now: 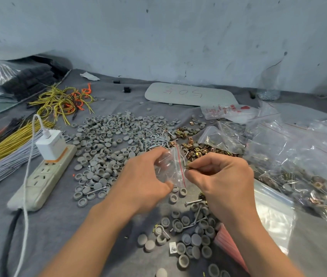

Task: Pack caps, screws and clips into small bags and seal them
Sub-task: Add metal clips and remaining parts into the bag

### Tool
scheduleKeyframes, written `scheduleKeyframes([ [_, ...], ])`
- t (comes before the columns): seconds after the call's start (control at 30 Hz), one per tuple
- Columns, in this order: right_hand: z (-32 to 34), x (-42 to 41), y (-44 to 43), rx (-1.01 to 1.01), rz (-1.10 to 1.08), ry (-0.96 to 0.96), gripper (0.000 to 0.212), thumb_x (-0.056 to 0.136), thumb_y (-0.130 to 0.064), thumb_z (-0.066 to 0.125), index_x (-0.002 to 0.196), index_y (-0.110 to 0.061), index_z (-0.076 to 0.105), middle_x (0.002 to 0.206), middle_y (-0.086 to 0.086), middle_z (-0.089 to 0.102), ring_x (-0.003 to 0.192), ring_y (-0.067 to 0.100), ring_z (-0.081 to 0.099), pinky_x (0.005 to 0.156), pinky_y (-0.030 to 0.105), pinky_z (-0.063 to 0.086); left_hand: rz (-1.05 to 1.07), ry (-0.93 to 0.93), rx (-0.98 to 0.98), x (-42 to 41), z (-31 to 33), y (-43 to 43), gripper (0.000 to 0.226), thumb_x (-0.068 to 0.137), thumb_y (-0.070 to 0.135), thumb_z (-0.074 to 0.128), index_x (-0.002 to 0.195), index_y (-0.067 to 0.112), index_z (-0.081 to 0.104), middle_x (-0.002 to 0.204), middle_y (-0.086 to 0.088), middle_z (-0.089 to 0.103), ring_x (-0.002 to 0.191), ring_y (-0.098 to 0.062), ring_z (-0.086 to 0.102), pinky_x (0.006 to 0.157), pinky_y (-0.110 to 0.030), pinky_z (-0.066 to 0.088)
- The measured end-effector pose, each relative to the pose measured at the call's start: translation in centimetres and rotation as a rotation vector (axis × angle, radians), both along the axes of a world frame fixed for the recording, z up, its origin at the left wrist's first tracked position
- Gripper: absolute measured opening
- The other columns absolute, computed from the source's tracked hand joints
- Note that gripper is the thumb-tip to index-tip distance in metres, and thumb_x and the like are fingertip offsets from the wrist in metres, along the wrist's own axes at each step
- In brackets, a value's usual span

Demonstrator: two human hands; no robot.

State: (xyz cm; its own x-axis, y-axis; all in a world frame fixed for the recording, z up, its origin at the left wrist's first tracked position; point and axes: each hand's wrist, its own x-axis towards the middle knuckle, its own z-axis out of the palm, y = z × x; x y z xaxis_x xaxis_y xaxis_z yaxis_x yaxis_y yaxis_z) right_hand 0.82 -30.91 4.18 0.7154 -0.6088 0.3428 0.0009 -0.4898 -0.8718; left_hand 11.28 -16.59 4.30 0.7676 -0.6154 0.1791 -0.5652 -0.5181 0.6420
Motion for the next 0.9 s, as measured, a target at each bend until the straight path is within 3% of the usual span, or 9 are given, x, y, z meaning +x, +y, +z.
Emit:
scheduleKeyframes([
  [0.2,-0.6,1.7,0.7,-0.169,0.097,0.031,0.021,0.076,-0.008,0.088,0.071,-0.027,0.081,0.054,-0.017,0.065,0.046,0.002,0.054,0.045,0.014,0.039,-0.063,0.000,-0.044,-0.2,0.1,-0.1,0.046,0.072,0.034,0.081,0.110,0.048,0.059,0.092,0.021,0.069,0.080,0.003,0.064,0.068,-0.018,0.049],
  [0.3,-0.3,2.9,1.3,-0.138,0.259,0.020,0.021,0.087,-0.015,0.077,0.076,-0.032,0.083,0.060,-0.012,0.070,0.052,0.003,0.057,0.048,0.026,0.047,-0.059,0.088,-0.097,0.3,0.2,-0.1,0.043,0.069,0.023,0.081,0.101,0.044,0.065,0.092,0.021,0.072,0.082,0.003,0.067,0.070,-0.020,0.051],
  [0.4,0.0,3.7,1.0,0.033,0.057,-0.158,0.026,0.090,-0.021,0.073,0.075,-0.042,0.080,0.062,-0.015,0.071,0.054,0.010,0.060,0.049,0.028,0.048,0.008,0.355,-0.302,1.2,0.8,0.9,0.037,0.077,0.008,0.081,0.097,0.037,0.072,0.089,0.008,0.077,0.070,-0.011,0.070,0.063,-0.032,0.055],
  [0.47,-0.4,3.7,0.8,0.013,-0.163,-0.186,0.021,0.091,-0.023,0.072,0.073,-0.033,0.078,0.057,-0.018,0.065,0.049,0.001,0.053,0.046,0.014,0.038,0.113,0.490,-0.465,2.0,1.5,1.6,0.038,0.082,0.002,0.079,0.101,0.034,0.074,0.094,0.001,0.078,0.074,-0.023,0.074,0.059,-0.035,0.058],
  [0.57,-1.3,4.2,1.6,-0.193,-0.083,0.110,0.016,0.094,-0.024,0.070,0.084,-0.030,0.081,0.064,-0.023,0.066,0.056,-0.005,0.056,0.058,0.013,0.042,0.254,0.552,-0.734,3.0,2.3,2.4,0.034,0.084,0.001,0.075,0.111,0.021,0.073,0.095,0.003,0.078,0.076,-0.005,0.073,0.054,-0.015,0.054],
  [0.63,-1.8,4.7,2.5,-0.283,0.064,0.316,0.014,0.096,-0.024,0.070,0.095,-0.031,0.082,0.083,-0.023,0.071,0.080,0.000,0.062,0.082,0.029,0.055,0.291,0.539,-0.878,3.3,2.8,2.8,0.031,0.086,-0.001,0.071,0.110,0.018,0.073,0.093,0.004,0.078,0.079,-0.004,0.072,0.061,-0.017,0.055],
  [0.73,-2.4,5.2,3.5,-0.409,0.148,0.467,0.020,0.101,-0.026,0.061,0.101,-0.033,0.079,0.101,-0.016,0.067,0.102,0.011,0.049,0.104,0.041,0.045,0.317,0.525,-1.033,3.5,3.1,3.3,0.030,0.087,0.000,0.070,0.112,0.019,0.073,0.103,0.002,0.078,0.095,-0.012,0.073,0.079,-0.026,0.056],
  [0.83,-2.8,5.5,3.9,-0.455,0.119,0.513,0.025,0.101,-0.023,0.054,0.100,-0.033,0.077,0.105,-0.011,0.068,0.102,0.014,0.049,0.103,0.040,0.042,0.402,0.404,-1.016,3.6,3.2,3.6,0.031,0.086,0.000,0.072,0.109,0.021,0.072,0.105,0.001,0.077,0.100,-0.017,0.073,0.094,-0.042,0.056],
  [0.9,-2.7,5.5,3.9,-0.480,0.082,0.542,0.019,0.096,-0.023,0.060,0.097,-0.033,0.076,0.103,-0.011,0.067,0.104,0.016,0.052,0.105,0.040,0.039,0.447,0.233,-0.843,3.7,2.7,3.6,0.033,0.083,0.002,0.075,0.105,0.027,0.072,0.099,0.014,0.075,0.090,-0.007,0.071,0.089,-0.043,0.059],
])
